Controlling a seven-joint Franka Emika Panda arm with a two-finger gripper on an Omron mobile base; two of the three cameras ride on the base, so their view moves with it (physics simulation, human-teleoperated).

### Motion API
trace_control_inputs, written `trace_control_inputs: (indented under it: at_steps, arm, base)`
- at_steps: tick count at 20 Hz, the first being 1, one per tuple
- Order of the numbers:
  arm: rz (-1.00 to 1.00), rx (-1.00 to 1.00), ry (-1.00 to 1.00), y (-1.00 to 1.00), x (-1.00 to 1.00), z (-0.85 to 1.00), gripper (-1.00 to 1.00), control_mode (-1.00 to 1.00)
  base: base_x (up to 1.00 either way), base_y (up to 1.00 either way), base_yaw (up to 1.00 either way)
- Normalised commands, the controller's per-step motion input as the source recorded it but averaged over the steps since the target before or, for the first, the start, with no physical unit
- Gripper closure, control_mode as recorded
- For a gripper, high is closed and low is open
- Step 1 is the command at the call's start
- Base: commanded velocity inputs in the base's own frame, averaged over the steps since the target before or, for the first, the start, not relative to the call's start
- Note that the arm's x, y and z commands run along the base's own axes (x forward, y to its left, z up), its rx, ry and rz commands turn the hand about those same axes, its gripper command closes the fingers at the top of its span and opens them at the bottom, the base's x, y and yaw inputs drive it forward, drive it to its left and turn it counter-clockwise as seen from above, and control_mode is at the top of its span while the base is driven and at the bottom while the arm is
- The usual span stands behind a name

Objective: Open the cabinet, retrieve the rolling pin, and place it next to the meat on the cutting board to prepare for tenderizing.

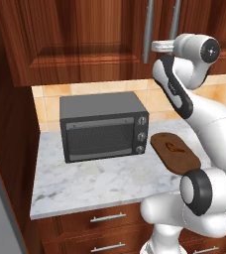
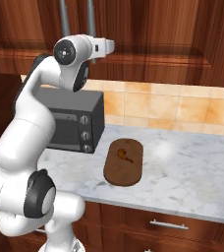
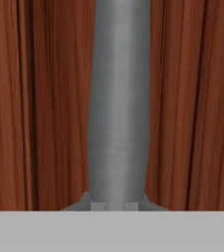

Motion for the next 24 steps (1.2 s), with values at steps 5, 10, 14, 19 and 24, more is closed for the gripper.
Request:
trace_control_inputs:
  at_steps: [5,10,14,19,24]
  arm:
    - [0.00,0.00,0.00,0.00,0.00,-0.06,1.00,-1.00]
    - [0.00,0.00,0.00,0.00,0.00,-0.04,1.00,-1.00]
    - [0.03,0.00,0.00,0.00,0.00,-0.06,1.00,-1.00]
    - [0.03,0.00,0.00,-0.03,-0.14,-0.04,1.00,-1.00]
    - [0.00,0.00,0.01,-0.23,-0.52,-0.05,1.00,-1.00]
  base:
    - [0.00,0.00,0.00]
    - [0.00,0.00,0.00]
    - [0.00,0.00,0.00]
    - [0.00,0.00,0.00]
    - [0.00,0.00,0.00]
